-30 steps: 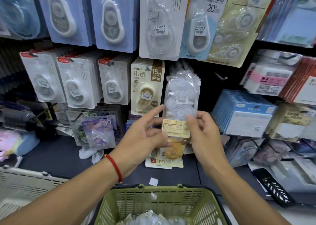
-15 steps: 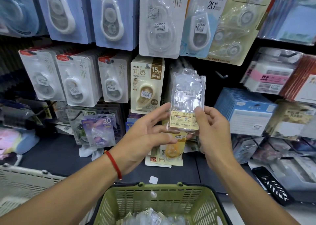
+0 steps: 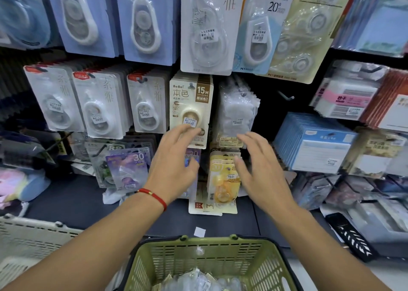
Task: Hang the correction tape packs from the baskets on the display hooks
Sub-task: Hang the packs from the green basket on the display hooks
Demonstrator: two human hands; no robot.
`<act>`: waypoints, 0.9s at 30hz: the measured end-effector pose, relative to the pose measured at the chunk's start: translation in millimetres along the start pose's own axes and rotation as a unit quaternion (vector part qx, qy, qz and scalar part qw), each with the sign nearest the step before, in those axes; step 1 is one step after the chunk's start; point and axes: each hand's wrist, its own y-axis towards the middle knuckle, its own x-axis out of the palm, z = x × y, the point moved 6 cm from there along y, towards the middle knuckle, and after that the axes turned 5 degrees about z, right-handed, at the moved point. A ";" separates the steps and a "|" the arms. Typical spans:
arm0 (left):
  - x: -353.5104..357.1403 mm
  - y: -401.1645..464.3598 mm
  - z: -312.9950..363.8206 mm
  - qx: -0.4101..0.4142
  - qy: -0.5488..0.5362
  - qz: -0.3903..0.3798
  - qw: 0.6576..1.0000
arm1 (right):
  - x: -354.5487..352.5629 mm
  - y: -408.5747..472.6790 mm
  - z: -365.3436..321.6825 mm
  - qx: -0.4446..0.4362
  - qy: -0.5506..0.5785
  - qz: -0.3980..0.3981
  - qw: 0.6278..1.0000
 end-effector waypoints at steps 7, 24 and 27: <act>17.3 0.7 -9.6 0.027 0.083 -0.051 0.995 | 32.2 59.4 -8.4 -0.040 -0.120 -0.054 0.990; 73.2 -97.8 -38.8 0.045 0.191 -0.414 0.889 | 103.4 -109.3 67.0 0.149 -0.014 -0.428 0.891; 96.4 -172.5 -62.5 0.010 0.223 -0.536 0.814 | 126.8 -195.6 87.2 0.187 -0.037 -0.568 0.801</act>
